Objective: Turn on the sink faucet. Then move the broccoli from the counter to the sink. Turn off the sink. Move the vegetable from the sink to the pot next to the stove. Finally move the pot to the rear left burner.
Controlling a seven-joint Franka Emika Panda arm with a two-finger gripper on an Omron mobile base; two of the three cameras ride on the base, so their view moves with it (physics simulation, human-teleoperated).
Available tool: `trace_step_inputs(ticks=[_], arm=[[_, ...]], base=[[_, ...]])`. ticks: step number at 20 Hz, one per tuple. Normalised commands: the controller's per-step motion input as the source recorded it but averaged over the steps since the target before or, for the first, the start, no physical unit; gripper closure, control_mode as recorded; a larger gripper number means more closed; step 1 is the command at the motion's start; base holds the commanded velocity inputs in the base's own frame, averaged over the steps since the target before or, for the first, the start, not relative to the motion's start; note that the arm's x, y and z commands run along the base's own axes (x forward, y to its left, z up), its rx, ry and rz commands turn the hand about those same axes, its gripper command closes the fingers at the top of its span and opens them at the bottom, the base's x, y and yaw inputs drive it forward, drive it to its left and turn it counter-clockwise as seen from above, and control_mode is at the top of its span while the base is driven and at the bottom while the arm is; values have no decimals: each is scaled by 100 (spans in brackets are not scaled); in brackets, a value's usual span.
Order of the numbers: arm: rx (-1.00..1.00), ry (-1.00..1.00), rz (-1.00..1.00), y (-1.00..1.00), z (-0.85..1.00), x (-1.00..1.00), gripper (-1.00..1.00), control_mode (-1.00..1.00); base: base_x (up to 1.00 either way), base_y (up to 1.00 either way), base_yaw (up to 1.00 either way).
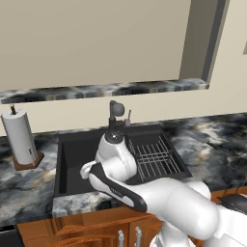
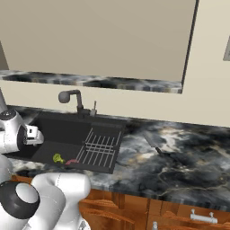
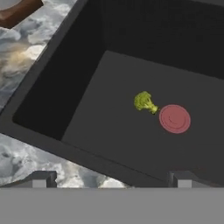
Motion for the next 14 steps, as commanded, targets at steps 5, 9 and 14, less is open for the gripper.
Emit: trace_step_inputs(ticks=[5,9,14], arm=[[-1,4,-5,-4,-23,22,-100,-100],[-1,1,-7,-5,-29,13,-100,-100],[0,0,-8,-8,-25,8,-100,-100]], base=[[0,0,0],[0,0,0],[0,0,0]])
